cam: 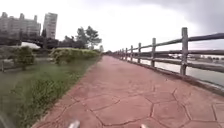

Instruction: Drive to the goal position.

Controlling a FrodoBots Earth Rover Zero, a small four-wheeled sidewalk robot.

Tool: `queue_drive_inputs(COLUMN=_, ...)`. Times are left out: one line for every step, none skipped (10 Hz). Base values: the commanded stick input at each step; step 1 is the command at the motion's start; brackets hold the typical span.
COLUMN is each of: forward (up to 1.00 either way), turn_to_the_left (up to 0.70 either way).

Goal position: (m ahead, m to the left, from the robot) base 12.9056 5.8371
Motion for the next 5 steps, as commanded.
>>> queue_drive_inputs(forward=0.70, turn_to_the_left=0.00)
queue_drive_inputs(forward=0.70, turn_to_the_left=0.12)
queue_drive_inputs(forward=0.70, turn_to_the_left=0.27)
queue_drive_inputs(forward=0.70, turn_to_the_left=0.27)
queue_drive_inputs(forward=0.70, turn_to_the_left=0.27)
